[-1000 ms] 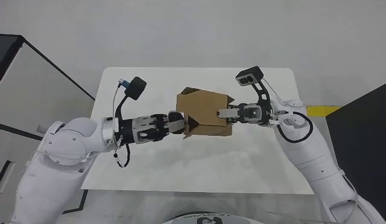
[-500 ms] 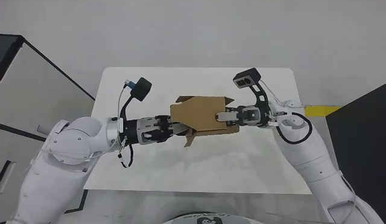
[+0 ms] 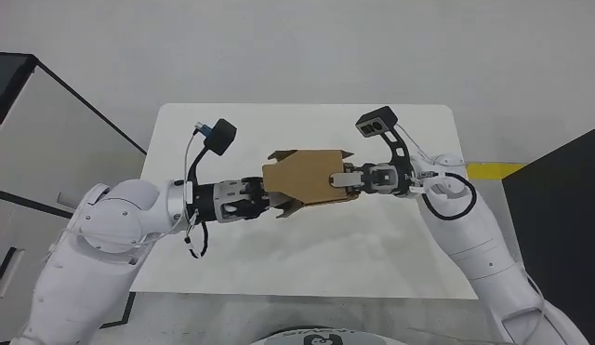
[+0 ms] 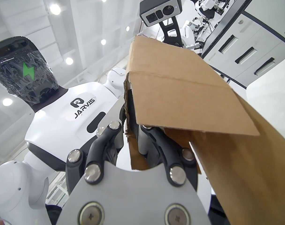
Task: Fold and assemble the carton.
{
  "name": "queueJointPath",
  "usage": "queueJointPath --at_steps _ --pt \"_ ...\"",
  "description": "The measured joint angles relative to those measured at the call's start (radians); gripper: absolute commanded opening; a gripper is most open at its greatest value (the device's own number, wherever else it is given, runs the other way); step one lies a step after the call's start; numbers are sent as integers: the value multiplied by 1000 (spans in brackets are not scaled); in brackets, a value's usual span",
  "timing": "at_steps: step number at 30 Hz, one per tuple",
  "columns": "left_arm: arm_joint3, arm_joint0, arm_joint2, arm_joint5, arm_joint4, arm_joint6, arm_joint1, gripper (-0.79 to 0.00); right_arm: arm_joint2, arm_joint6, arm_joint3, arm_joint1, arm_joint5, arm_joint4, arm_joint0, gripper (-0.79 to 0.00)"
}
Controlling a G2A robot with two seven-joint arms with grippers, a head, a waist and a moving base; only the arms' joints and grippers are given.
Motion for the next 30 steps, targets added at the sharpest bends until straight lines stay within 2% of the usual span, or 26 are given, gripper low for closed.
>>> queueJointPath --at_steps 7,14,18,30 --pt "-7 24 -89 -7 -36 9 6 -785 41 4 9 0 4 19 -14 -785" --pt "-8 52 -128 -10 -45 1 9 -785 66 8 17 -7 8 42 -24 -785" --pt "-13 61 -125 -16 -53 -11 10 -785 71 7 23 -13 7 43 -26 -785" --pt "-5 31 -33 -24 -49 -40 5 -785 59 9 32 -34 9 43 -25 -785"
